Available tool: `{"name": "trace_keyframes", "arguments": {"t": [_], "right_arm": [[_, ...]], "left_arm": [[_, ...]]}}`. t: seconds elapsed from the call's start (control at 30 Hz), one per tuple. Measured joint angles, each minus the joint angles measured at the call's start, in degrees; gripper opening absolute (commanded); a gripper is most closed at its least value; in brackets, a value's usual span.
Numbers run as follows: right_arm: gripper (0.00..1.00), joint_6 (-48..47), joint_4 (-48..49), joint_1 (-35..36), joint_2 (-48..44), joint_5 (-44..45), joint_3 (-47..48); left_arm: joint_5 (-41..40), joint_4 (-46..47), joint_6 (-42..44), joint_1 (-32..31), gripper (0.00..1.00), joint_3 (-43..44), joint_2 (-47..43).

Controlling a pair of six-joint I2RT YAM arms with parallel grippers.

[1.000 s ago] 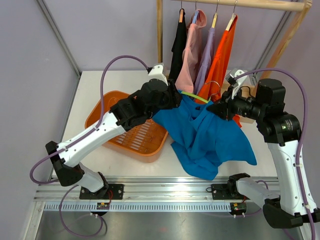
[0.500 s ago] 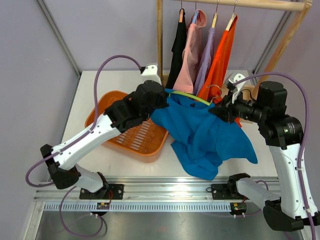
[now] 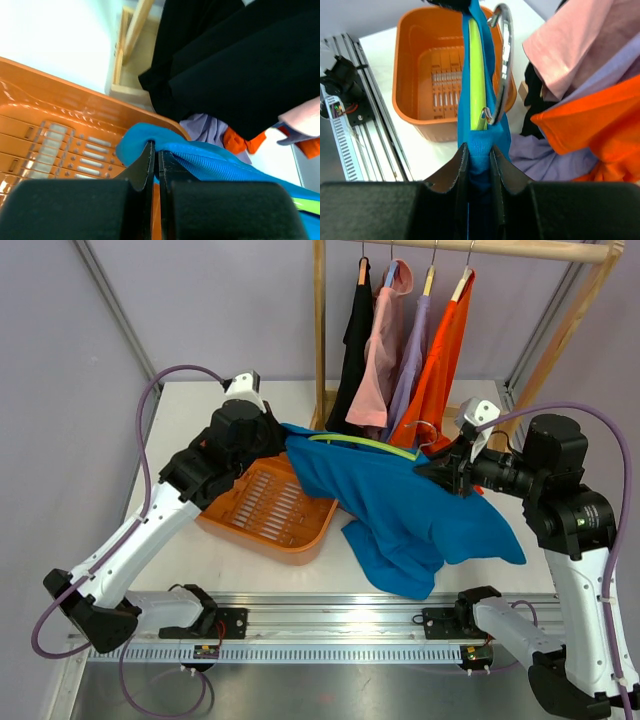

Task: Remove the t-shirt from the hanger
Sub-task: Remove the tshirt from the hanger

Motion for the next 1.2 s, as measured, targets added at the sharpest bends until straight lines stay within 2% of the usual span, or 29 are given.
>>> {"name": "trace_keyframes", "arguments": {"t": [0.23,0.47,0.63,0.8,0.97,1.03,1.13,1.17,1.2], "right_arm": [[0.0,3.1,3.5,0.0,0.0,-2.7,0.0],[0.0,6.3,7.9,0.0,0.0,0.1,0.0],[0.0,7.5,10.3,0.0,0.0,0.8,0.0],[0.0,11.3,15.2,0.0,0.0,-2.2,-1.0],[0.0,14.3,19.1,0.0,0.7,1.0,-1.3],[0.0,14.5,19.6,0.0,1.1,2.8,-1.3],[0.0,14.2,19.5,0.0,2.2,5.7,-1.2],[0.0,13.9,19.4,0.0,2.4,6.6,-1.2],[0.0,13.5,19.2,0.0,2.7,7.4,-1.2]], "left_arm": [[10.7,1.0,0.2,5.2,0.0,-1.1,0.7],[17.2,1.6,1.0,7.6,0.0,-1.3,0.8],[27.1,2.9,1.3,10.8,0.0,-2.4,0.7],[32.3,1.5,1.4,12.0,0.0,-1.7,2.2],[36.7,1.3,1.5,12.4,0.0,-1.7,3.7],[38.5,2.4,1.9,12.5,0.07,-1.7,3.5],[41.6,5.3,3.3,12.9,0.46,-2.4,2.4],[42.5,6.2,4.0,13.0,0.64,-2.6,1.7],[43.3,6.8,4.9,13.0,0.69,-2.7,1.1]]}}
